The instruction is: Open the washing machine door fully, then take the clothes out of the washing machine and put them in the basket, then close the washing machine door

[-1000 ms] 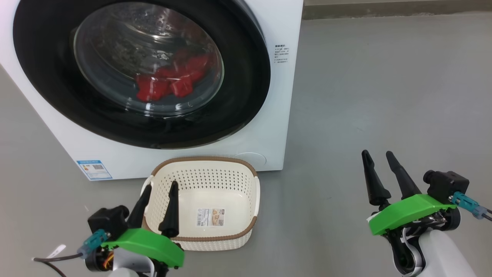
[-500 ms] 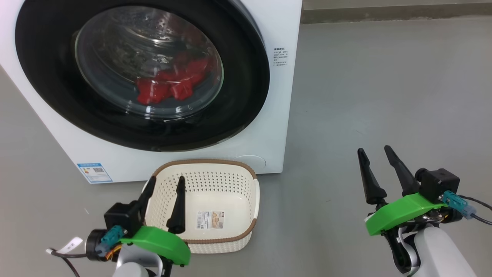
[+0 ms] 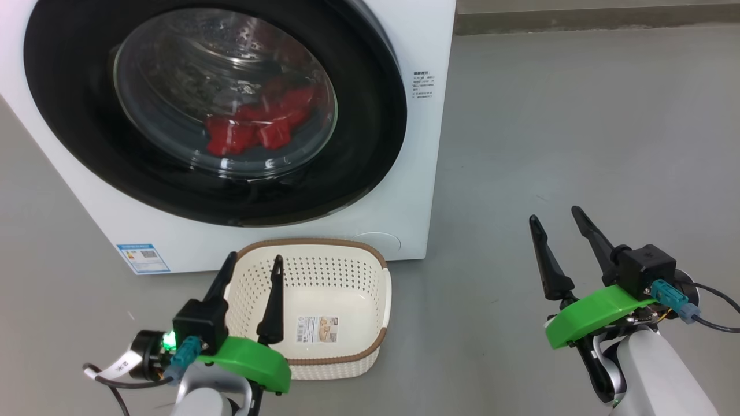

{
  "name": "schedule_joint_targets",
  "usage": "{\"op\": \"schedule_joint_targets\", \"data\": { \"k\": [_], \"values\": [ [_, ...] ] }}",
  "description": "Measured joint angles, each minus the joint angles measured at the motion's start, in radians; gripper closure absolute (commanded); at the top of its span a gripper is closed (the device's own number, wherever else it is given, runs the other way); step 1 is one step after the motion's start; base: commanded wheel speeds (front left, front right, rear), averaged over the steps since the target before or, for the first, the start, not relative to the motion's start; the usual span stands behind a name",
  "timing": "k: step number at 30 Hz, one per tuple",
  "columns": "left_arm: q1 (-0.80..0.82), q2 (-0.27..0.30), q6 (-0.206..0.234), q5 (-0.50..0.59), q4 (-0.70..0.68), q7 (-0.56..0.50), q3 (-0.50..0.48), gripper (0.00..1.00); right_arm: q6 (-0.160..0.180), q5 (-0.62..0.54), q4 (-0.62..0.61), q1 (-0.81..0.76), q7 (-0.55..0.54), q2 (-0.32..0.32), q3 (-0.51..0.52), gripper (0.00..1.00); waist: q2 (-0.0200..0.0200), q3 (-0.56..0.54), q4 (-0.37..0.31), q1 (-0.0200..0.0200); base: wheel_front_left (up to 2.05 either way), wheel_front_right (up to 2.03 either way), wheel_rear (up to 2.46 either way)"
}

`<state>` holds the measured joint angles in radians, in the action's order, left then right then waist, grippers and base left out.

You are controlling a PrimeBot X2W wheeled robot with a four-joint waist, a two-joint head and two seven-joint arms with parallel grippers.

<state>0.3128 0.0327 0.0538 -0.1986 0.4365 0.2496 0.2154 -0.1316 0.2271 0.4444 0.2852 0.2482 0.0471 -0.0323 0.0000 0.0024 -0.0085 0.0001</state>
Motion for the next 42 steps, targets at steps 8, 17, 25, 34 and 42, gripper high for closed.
{"op": "schedule_joint_targets", "data": {
  "k": [8, 17, 25, 34, 42],
  "values": [
    [0.0, 0.0, 0.009, 0.0, -0.004, 0.0, -0.003, 0.0, 0.0, 0.001, 0.002, 0.01, 0.002, 0.003, -0.01, 0.0, 0.0, 0.003, 0.0, -0.0001, 0.0, 0.0, 0.0],
    [0.0, 0.0, 0.009, 0.002, -0.013, 0.0, -0.018, 0.0, 0.0, 0.01, 0.002, 0.01, 0.007, 0.004, -0.012, 0.0, 0.0, 0.011, -0.002, 0.0, 0.0, 0.0, 0.0],
    [0.005, 0.0, 0.012, 0.001, -0.048, 0.0, -0.021, 0.0, 0.0, 0.01, -0.005, 0.027, 0.007, 0.004, -0.01, 0.0, 0.0, 0.053, 0.004, 0.0, 0.0, 0.0, 0.0],
    [0.043, 0.0, 0.017, 0.002, -0.111, 0.0, -0.016, 0.0, 0.0, 0.008, -0.023, 0.101, 0.007, 0.006, -0.006, 0.0, 0.0, 0.125, 0.02, 0.0, 0.0, 0.0, 0.0],
    [0.067, 0.0, 0.022, 0.002, -0.17, 0.004, -0.004, 0.0, 0.0, 0.012, -0.024, 0.183, 0.007, 0.007, -0.006, 1.0, 0.0, 0.2, 0.037, 0.0, 0.0, 0.0, 0.0]
  ]
}}
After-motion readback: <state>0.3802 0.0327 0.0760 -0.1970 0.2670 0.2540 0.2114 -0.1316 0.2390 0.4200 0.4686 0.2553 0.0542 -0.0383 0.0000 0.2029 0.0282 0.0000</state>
